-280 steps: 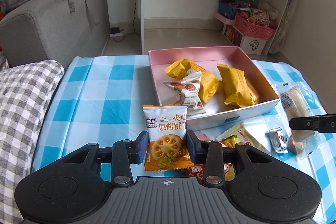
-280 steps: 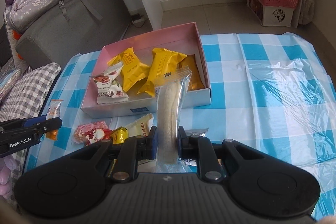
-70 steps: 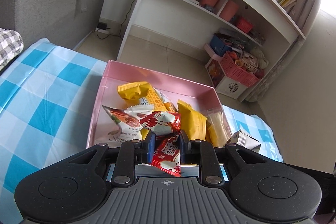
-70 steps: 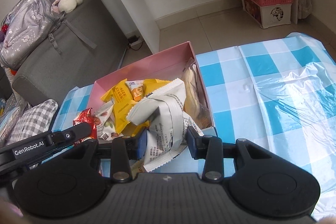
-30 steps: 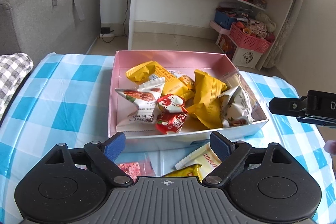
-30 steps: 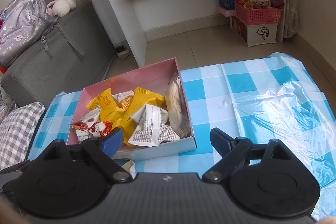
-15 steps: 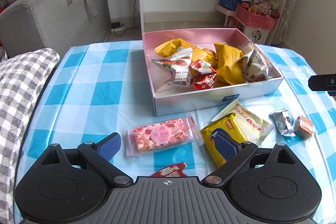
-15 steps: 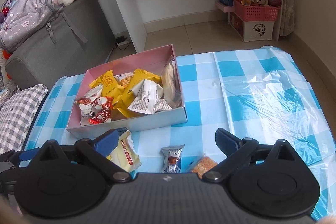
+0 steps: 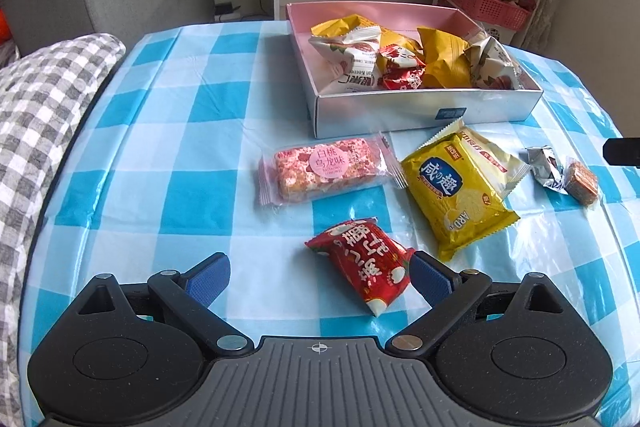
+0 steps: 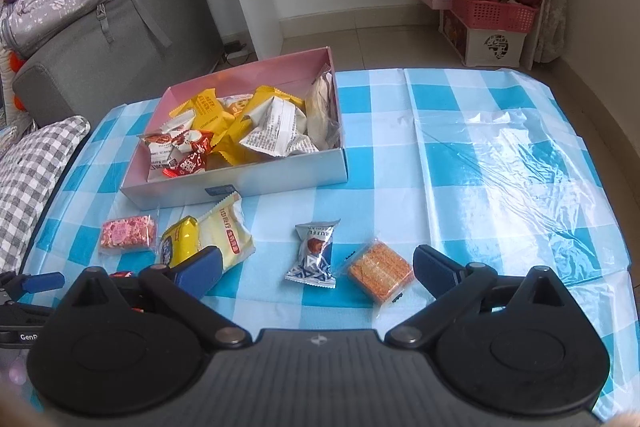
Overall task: Organize snacks
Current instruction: 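Withdraw both tools from the box toward the remaining snacks, then grasp the clear-wrapped orange wafer with the right tool while the left tool grasps another red packet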
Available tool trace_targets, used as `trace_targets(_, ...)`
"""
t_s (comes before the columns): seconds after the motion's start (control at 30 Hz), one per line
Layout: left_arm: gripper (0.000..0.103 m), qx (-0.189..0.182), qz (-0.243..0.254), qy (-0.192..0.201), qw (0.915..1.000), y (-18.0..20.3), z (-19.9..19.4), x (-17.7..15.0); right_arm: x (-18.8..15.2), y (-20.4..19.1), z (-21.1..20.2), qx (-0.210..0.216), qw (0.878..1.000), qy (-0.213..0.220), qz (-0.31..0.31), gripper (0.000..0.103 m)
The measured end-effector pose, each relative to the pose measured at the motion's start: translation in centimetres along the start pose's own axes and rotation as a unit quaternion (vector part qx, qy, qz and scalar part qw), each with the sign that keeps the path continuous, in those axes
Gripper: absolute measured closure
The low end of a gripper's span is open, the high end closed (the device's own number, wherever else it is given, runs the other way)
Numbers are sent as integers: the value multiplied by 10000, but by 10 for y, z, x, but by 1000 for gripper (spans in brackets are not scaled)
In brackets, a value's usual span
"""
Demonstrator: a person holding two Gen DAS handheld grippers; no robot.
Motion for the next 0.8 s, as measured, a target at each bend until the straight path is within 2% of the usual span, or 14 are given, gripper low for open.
trace_targets(0.17, 6, -172, -76, -76, 9998, 17, 5, -4, -9, 21, 10, -340, 9993, -162, -24, 1)
trace_targets(0.4, 7, -121, -106, -69, 9998, 29, 13, 0, -10, 49, 19, -671, 9968, -205, 383, 2)
trace_targets(0.6, 9, -30, 166, -211, 9996, 32, 20, -4, -16, 47, 36, -869, 9951, -340, -341, 3)
trace_targets(0.8, 24, 9, 358, -450, 9983, 25, 27, -11, -18, 41, 44, -640, 9942, -427, -751, 6)
Point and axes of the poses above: each gripper's, at about its wrist camera, not at the fingertips, and z roughly the way its jaws point, y to its right, x to its top, the point moved 8 cm from there along z, roughly the way its jaws point, and after that the axes turned 6 degrees about y, right-handed, at the moved point
